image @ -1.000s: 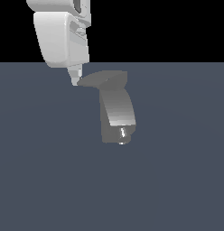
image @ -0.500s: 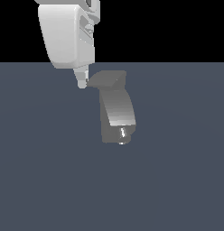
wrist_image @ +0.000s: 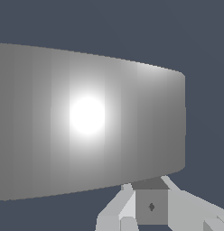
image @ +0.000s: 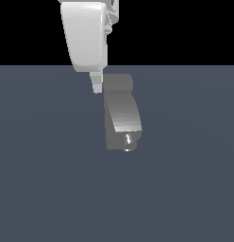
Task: Turn on the faucet by rotating a designated handle.
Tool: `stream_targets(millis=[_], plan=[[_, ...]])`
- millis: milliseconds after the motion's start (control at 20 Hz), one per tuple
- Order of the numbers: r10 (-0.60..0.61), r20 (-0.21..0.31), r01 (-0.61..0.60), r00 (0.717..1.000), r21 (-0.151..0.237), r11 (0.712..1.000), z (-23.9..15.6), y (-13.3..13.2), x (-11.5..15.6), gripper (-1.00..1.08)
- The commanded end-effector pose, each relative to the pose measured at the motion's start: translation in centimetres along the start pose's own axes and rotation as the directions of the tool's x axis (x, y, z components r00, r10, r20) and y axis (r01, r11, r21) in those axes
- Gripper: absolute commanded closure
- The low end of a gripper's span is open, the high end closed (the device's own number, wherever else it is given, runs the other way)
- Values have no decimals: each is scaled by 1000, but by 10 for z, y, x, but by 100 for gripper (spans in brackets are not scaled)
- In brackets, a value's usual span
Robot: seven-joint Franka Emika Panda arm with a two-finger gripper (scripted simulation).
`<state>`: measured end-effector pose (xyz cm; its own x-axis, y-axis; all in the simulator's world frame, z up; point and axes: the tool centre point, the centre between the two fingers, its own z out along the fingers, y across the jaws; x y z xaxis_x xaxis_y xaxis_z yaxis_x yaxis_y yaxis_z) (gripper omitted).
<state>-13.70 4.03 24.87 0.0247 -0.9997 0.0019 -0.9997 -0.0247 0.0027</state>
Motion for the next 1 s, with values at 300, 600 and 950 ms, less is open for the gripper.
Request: stream_targets(millis=[300, 600, 950], plan=[[28, 2, -28, 1000, 3, 1000, 0, 2, 60, 108], [30, 2, -30, 1000, 3, 1000, 0, 5, 89, 108], [12, 1, -12, 1000, 3, 1000, 0, -13, 94, 108]])
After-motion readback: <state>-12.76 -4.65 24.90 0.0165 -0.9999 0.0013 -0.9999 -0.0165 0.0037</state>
